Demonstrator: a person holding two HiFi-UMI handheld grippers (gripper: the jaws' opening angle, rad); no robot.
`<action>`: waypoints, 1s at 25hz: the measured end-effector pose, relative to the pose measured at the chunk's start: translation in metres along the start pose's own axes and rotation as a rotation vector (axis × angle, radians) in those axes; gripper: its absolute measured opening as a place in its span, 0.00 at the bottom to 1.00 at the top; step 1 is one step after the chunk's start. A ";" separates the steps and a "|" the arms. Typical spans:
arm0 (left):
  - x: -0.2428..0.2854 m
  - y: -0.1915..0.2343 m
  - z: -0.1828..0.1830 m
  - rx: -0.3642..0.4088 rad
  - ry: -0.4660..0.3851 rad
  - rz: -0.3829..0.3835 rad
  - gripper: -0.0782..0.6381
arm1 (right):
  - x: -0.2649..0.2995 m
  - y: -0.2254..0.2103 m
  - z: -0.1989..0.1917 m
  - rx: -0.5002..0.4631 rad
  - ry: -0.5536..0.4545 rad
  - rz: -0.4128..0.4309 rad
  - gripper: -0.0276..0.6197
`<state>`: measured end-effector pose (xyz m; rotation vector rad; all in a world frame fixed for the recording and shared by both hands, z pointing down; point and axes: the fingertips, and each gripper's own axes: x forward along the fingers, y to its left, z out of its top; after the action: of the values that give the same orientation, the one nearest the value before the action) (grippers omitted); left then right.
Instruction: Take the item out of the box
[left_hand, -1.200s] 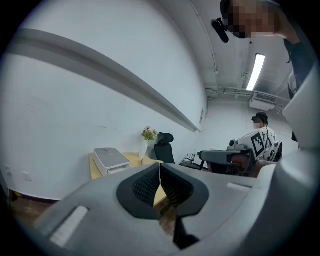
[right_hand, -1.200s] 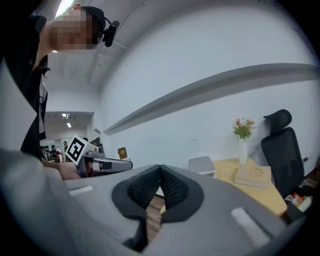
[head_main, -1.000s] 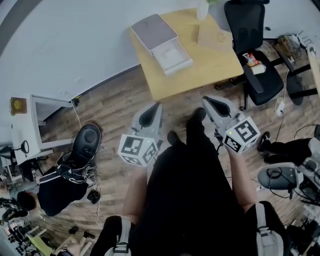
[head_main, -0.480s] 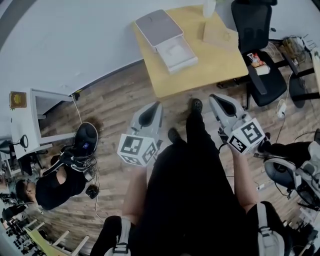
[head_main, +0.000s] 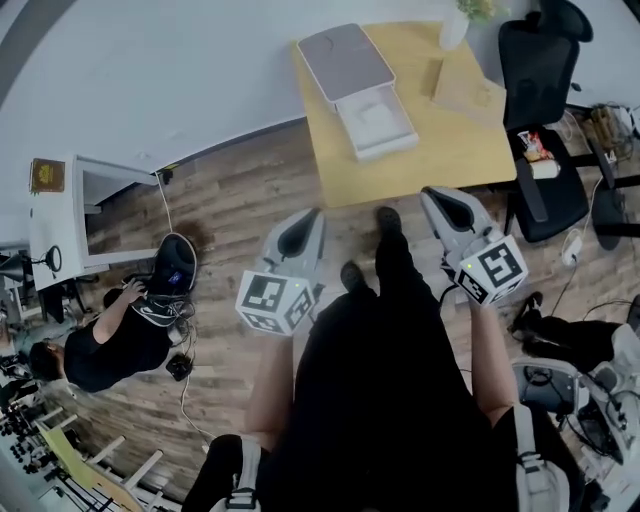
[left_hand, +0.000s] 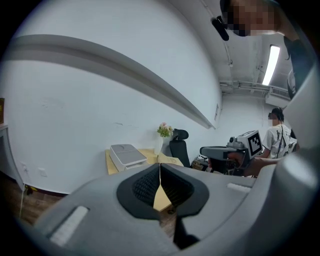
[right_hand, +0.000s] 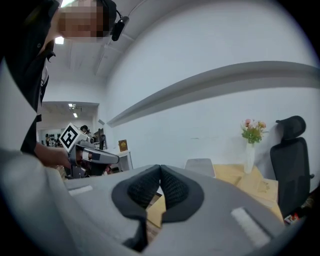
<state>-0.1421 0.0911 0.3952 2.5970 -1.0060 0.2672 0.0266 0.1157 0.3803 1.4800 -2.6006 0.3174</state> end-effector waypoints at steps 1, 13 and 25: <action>0.005 0.002 0.003 -0.002 0.000 0.006 0.12 | 0.007 -0.005 0.002 -0.007 0.004 0.007 0.05; 0.082 0.024 0.036 -0.016 0.002 0.069 0.12 | 0.067 -0.075 0.018 -0.003 0.035 0.124 0.05; 0.148 0.037 0.054 -0.037 0.012 0.170 0.12 | 0.119 -0.146 -0.005 0.001 0.156 0.252 0.08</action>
<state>-0.0559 -0.0459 0.3974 2.4772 -1.2178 0.3022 0.0916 -0.0547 0.4285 1.0785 -2.6585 0.4413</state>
